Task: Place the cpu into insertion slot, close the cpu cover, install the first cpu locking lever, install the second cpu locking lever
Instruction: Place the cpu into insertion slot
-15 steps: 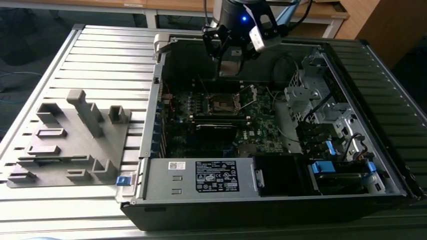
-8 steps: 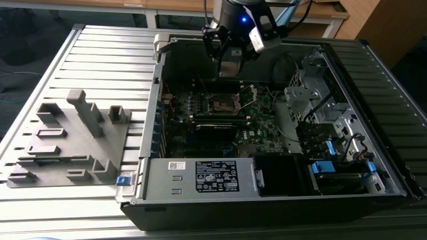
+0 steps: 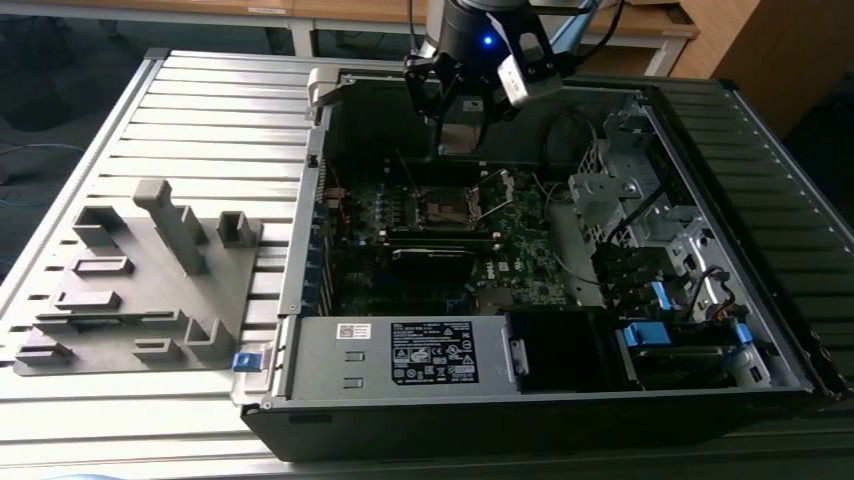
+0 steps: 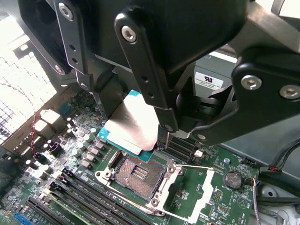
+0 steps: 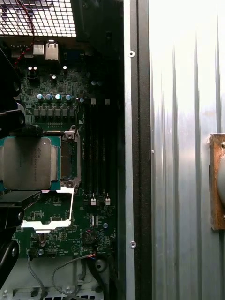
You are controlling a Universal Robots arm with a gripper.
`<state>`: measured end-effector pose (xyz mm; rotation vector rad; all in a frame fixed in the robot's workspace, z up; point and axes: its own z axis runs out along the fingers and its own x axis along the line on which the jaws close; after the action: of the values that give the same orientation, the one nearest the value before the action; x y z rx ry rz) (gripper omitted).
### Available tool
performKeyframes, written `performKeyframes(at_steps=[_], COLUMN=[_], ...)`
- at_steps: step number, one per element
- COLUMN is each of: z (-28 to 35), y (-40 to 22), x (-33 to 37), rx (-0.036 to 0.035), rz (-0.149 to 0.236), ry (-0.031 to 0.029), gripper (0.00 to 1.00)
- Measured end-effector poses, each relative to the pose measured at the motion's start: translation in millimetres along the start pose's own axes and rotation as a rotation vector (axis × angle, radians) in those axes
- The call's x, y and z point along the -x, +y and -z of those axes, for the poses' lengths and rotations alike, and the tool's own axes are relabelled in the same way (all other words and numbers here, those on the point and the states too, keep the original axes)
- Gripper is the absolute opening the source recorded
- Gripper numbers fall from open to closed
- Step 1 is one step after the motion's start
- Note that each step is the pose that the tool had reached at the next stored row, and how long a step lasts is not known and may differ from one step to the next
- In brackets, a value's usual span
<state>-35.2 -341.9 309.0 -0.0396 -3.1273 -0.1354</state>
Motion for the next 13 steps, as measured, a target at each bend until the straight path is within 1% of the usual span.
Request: performKeyframes(at_steps=[4, 7, 13], z=[-0.1, -1.8, -9.9], y=[0.0, -0.2, -0.9], x=[0.0, 0.0, 0.1], rx=[0.0, 0.0002, 0.0], rz=[0.0, 0.0, 0.0], ry=[0.0, -0.0001, 0.0], gripper=[0.54, 0.54, 0.54])
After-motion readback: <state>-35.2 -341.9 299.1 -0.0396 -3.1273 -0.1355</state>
